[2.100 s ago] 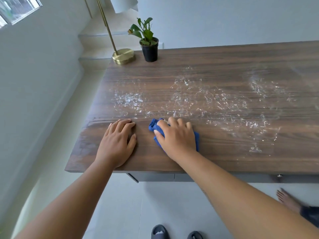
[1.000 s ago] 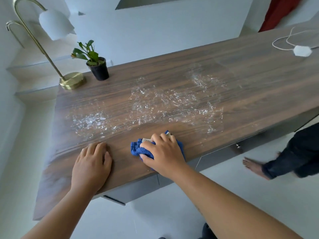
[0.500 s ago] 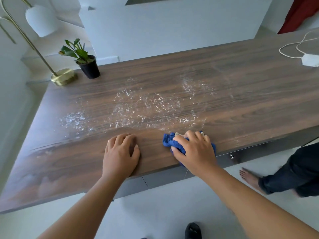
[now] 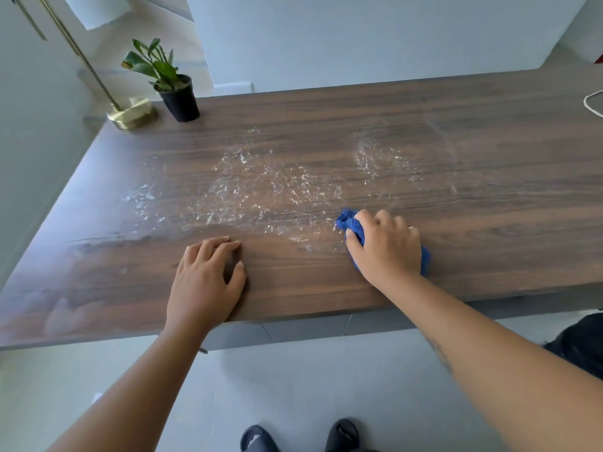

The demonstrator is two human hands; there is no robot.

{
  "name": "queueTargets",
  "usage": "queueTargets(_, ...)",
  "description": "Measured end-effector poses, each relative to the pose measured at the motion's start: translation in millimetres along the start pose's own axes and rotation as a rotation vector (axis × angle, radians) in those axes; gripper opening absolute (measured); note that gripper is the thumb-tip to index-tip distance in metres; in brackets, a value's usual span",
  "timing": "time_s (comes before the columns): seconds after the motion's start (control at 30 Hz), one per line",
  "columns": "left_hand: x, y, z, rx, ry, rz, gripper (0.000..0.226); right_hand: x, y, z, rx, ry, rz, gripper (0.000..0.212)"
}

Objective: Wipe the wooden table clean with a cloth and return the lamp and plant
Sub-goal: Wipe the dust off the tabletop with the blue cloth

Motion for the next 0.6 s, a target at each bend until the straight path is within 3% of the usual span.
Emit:
queueTargets(0.2, -1, -1, 3, -0.011, -0.024, 0.034, 0.035, 18, -71, -16, -0.074, -0.088, 0.183, 0.029)
queueTargets(0.37, -1, -1, 2, -0.017, -0.048, 0.034, 0.036, 38, -39, 0, -0.137, -0.121, 0.362, 0.034)
queueTargets(0.6, -2, -5, 0, -0.02, -0.045, 0.033, 0.035, -4, 23, 5, -0.047, -0.032, 0.125, 0.025)
Point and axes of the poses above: each hand's wrist, its own x-axis away from the middle knuckle, its own z-axis out of the back of the hand, y = z × x, the point moved 7 cm from there along -x, towards the middle knuckle, and after that the axes turned 10 degrees about -x, right-handed, at the moved point
